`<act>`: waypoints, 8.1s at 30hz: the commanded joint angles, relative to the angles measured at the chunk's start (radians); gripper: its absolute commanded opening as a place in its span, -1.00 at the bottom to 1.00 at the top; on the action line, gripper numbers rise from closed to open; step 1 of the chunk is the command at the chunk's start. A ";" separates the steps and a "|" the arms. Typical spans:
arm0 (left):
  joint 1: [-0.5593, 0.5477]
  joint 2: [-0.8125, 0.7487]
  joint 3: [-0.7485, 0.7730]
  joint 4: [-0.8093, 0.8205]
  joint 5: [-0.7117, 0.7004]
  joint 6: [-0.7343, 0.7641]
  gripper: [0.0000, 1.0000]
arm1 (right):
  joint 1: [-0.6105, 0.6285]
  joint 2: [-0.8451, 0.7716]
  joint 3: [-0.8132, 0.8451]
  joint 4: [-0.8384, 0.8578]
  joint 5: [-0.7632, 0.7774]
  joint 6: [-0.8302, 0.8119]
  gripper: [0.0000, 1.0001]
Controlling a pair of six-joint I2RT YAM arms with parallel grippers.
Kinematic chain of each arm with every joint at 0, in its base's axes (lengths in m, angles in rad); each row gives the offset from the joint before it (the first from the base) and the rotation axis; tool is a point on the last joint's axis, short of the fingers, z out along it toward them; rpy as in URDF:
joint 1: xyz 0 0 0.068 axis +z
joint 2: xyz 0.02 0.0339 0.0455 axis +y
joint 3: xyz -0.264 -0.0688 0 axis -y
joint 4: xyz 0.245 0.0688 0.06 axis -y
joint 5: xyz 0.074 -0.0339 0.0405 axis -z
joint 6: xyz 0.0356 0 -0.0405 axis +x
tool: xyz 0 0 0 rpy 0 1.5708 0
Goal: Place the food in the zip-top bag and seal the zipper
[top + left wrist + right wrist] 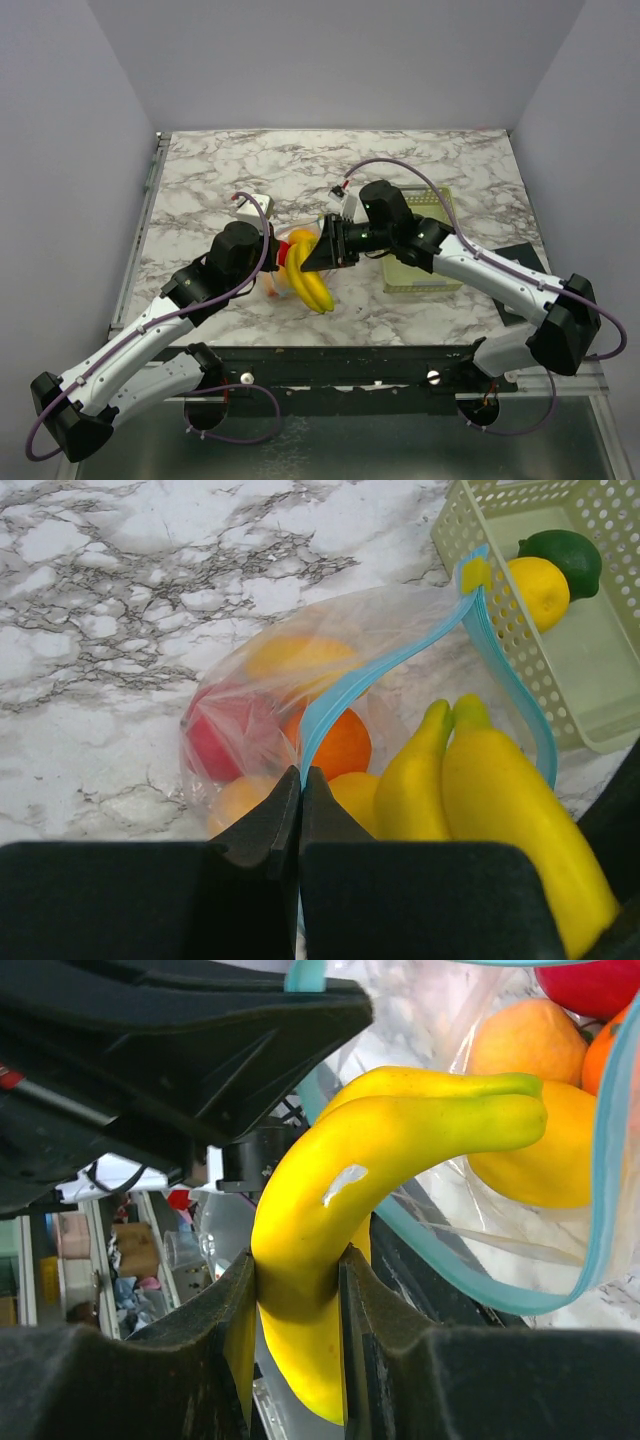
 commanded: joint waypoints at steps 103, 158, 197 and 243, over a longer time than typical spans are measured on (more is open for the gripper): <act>0.006 0.020 -0.024 0.048 0.126 0.010 -1.00 | 0.108 0.002 0.145 -0.381 0.907 -0.030 0.29; 0.007 0.061 0.040 0.013 0.066 0.017 -1.00 | 0.108 -0.008 0.030 -0.332 0.912 -0.047 -0.99; 0.009 0.055 -0.010 0.028 0.085 0.037 -1.00 | -0.098 -0.210 0.078 -0.543 1.218 -0.181 0.26; 0.011 0.086 -0.007 0.007 0.046 0.065 -1.00 | -0.621 0.284 0.014 -0.215 0.716 -0.316 0.51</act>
